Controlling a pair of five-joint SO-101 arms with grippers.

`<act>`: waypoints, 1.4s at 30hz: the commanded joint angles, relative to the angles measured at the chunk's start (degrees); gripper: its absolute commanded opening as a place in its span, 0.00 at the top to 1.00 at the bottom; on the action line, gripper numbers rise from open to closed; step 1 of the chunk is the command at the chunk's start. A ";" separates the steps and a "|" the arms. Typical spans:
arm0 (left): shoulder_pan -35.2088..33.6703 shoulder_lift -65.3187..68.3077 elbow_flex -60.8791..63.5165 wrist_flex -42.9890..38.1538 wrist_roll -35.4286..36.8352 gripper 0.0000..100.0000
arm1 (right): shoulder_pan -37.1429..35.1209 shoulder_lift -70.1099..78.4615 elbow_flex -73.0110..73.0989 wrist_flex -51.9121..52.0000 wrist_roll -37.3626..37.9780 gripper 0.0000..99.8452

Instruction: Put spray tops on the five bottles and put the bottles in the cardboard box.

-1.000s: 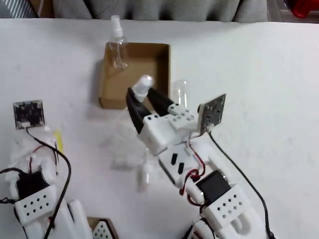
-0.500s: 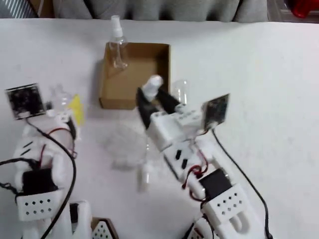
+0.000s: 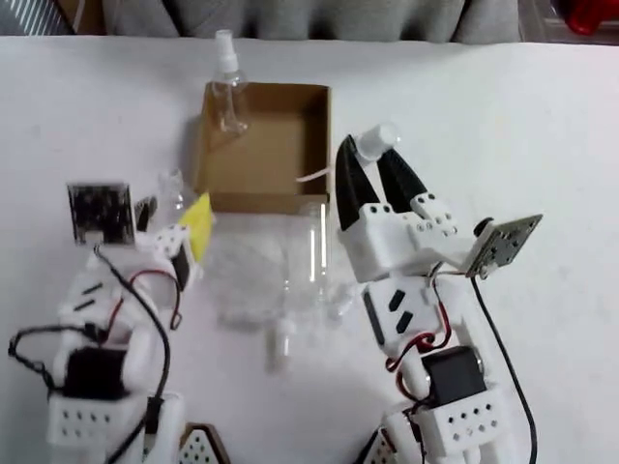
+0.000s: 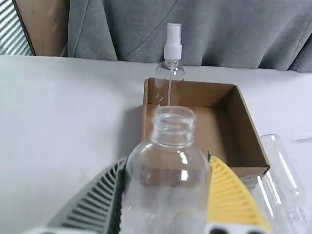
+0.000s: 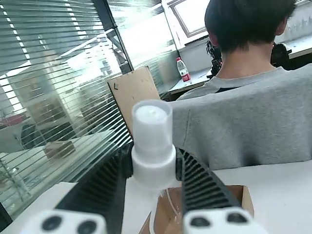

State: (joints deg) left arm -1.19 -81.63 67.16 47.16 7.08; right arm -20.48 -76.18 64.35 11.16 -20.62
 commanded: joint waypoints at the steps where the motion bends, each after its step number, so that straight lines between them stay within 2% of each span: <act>1: 0.57 -11.47 3.78 -0.53 0.53 0.98 | -1.80 -0.84 -2.64 -1.19 -0.09 0.98; 6: 0.48 -20.70 9.93 -2.11 0.79 0.98 | -4.44 -0.75 -7.74 -1.19 0.00 0.98; 11: 0.48 -23.08 10.90 -2.20 0.70 0.98 | -6.64 0.84 -15.03 -1.19 5.89 0.98; 17: 0.48 -23.08 9.67 -5.63 0.88 0.98 | -13.23 11.12 -29.45 -1.19 7.21 0.98; 24: 0.57 -23.08 9.85 -7.47 0.88 0.98 | -16.13 24.48 -44.92 -0.66 7.21 0.98; 28: 0.57 -23.08 11.60 -8.26 0.70 0.98 | -19.21 28.44 -46.07 -0.57 7.21 0.98; 31: 0.57 -23.08 15.21 -12.57 0.62 0.98 | -20.97 30.11 -46.15 1.45 7.38 0.98; 37: 0.04 -23.08 23.03 -22.95 0.53 0.98 | -24.84 31.96 -46.15 7.87 17.58 0.98; 42: 0.22 -23.08 26.20 -27.08 0.53 0.98 | -24.92 32.31 -46.24 8.66 18.55 0.98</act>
State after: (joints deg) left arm -1.19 -103.60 93.63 23.34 7.08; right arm -44.92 -44.26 21.36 19.69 -3.38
